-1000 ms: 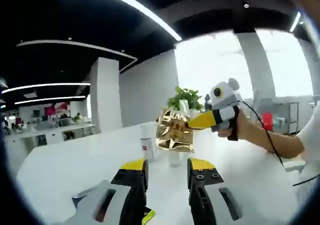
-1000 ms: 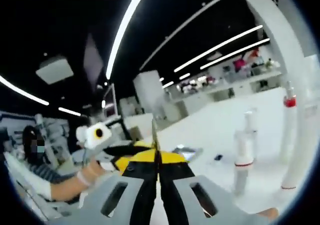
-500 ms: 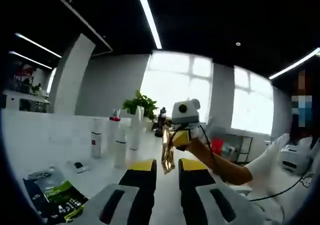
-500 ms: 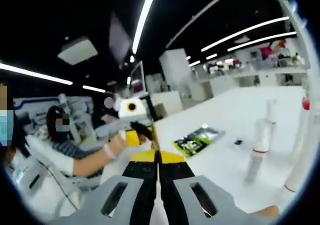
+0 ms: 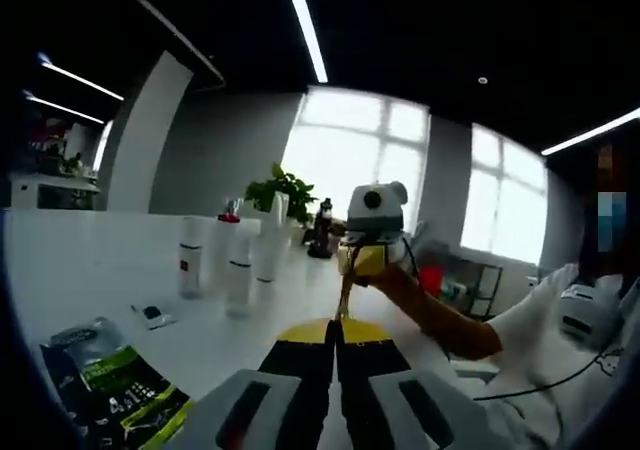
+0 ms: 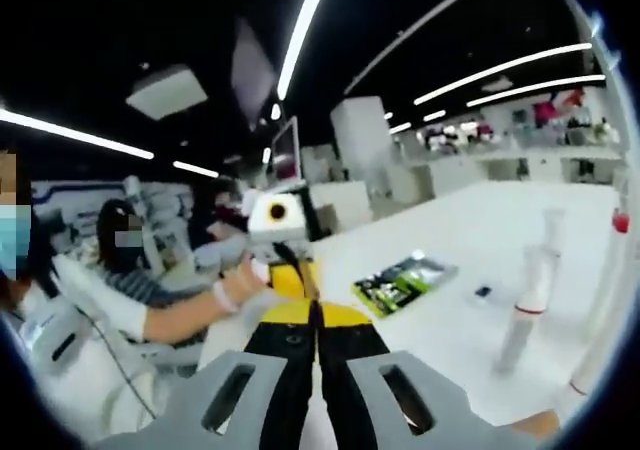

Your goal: Arrange the skincare products in the storage area until every visible bottle or jar stands upright without overlapping.

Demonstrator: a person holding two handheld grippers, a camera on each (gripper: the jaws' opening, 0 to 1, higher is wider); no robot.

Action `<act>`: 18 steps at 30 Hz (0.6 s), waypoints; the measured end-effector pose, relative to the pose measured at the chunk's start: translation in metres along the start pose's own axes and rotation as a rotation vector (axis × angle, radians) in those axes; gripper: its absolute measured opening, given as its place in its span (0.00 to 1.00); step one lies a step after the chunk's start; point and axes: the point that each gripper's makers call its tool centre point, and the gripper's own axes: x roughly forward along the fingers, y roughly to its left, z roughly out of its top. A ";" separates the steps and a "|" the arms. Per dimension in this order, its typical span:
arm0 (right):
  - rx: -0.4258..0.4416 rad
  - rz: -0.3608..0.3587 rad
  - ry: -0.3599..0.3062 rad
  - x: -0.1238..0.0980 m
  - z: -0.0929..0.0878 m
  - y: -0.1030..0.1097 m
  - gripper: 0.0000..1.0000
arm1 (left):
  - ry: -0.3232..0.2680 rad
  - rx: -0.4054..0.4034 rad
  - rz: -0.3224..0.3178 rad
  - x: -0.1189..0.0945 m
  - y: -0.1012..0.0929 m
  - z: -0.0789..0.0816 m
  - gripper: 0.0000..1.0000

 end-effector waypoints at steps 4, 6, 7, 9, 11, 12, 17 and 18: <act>-0.003 0.008 -0.024 0.002 0.004 0.002 0.00 | 0.041 0.017 -0.002 0.006 0.001 -0.007 0.00; -0.006 0.010 -0.029 0.003 0.005 0.002 0.00 | 0.057 0.011 0.007 0.007 0.003 -0.009 0.00; -0.005 0.011 -0.033 0.003 0.005 0.002 0.00 | 0.057 0.005 0.010 0.006 0.004 -0.009 0.00; -0.026 0.005 -0.064 0.003 0.009 0.002 0.00 | 0.030 -0.010 0.010 0.002 0.005 -0.003 0.00; -0.096 -0.009 -0.121 0.004 0.017 -0.001 0.00 | -0.030 -0.055 0.003 -0.001 0.004 0.009 0.00; -0.140 -0.005 -0.150 0.004 0.019 0.000 0.00 | -0.048 -0.073 0.002 -0.004 0.004 0.013 0.00; -0.137 -0.038 -0.110 0.012 0.011 -0.006 0.01 | -0.095 -0.116 0.028 -0.014 0.012 0.021 0.00; -0.133 -0.039 -0.102 0.014 0.009 -0.008 0.03 | -0.125 -0.134 0.013 -0.017 0.011 0.026 0.00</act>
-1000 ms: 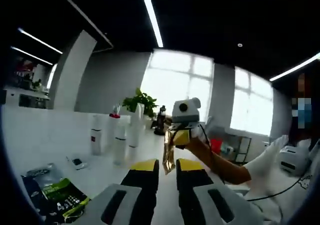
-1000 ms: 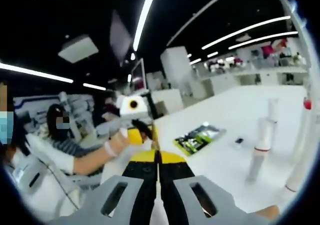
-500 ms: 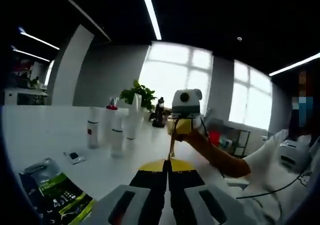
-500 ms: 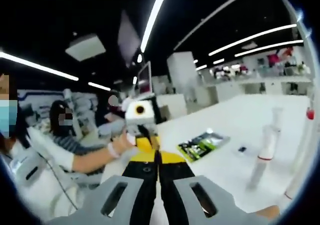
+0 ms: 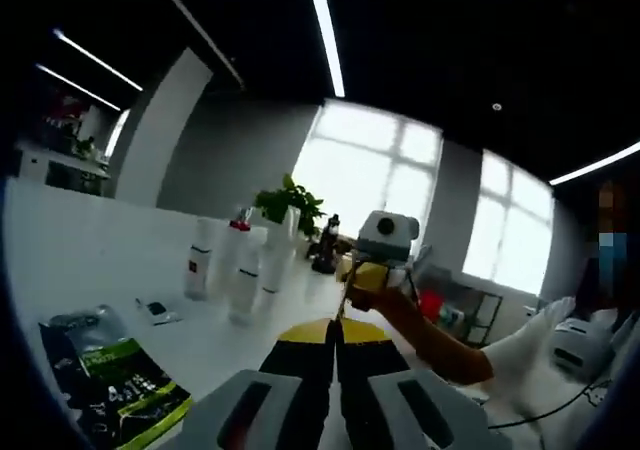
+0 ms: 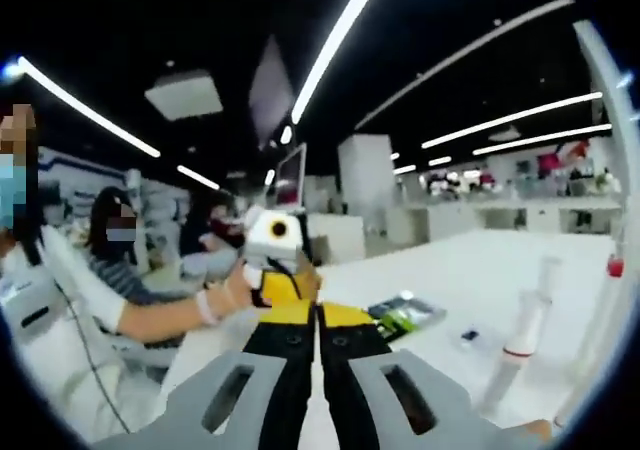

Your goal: Arrange the skincare products in the storage area until every visible bottle or jar stands upright without overlapping.

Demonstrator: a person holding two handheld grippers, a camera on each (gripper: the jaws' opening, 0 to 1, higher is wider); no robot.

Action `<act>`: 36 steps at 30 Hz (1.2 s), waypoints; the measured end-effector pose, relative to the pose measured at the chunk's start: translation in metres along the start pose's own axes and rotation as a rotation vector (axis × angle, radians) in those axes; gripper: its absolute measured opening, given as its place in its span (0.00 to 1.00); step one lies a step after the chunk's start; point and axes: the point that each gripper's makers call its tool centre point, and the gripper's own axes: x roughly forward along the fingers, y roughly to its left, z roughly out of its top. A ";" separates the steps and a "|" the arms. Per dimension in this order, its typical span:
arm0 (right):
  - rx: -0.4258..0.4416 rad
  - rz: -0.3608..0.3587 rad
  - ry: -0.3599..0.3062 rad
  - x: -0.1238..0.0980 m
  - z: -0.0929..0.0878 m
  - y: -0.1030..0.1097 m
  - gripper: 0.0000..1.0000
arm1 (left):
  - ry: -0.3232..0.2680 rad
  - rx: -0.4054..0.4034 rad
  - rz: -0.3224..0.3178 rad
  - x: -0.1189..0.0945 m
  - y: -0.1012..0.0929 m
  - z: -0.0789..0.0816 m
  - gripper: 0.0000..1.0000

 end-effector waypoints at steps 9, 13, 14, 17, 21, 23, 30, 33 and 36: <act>0.085 0.059 -0.007 0.010 -0.001 0.011 0.06 | -0.059 -0.051 -0.041 -0.001 -0.014 0.003 0.00; 0.161 0.062 -0.017 0.010 0.003 0.013 0.00 | -0.047 -0.041 -0.050 0.002 -0.017 -0.002 0.00; 0.182 0.087 -0.024 0.009 0.005 0.016 0.00 | -0.052 -0.040 -0.070 0.003 -0.019 -0.001 0.00; 0.217 0.104 -0.028 0.008 0.007 0.017 0.00 | -0.059 -0.016 -0.105 0.002 -0.022 0.000 0.01; 0.219 0.097 -0.028 0.008 0.007 0.013 0.00 | -0.052 -0.016 -0.086 0.001 -0.016 0.001 0.02; 0.220 0.097 -0.027 0.008 0.007 0.013 0.00 | -0.052 -0.020 -0.088 0.001 -0.015 0.001 0.02; 0.218 0.103 -0.038 0.007 0.008 0.013 0.00 | -0.037 -0.035 -0.086 0.002 -0.017 -0.001 0.00; 0.117 0.061 -0.066 0.008 0.011 0.006 0.00 | -0.039 -0.050 -0.057 0.001 -0.013 0.004 0.00; 0.078 0.019 -0.055 0.009 0.008 0.000 0.02 | -0.051 -0.134 -0.008 -0.001 -0.002 0.010 0.00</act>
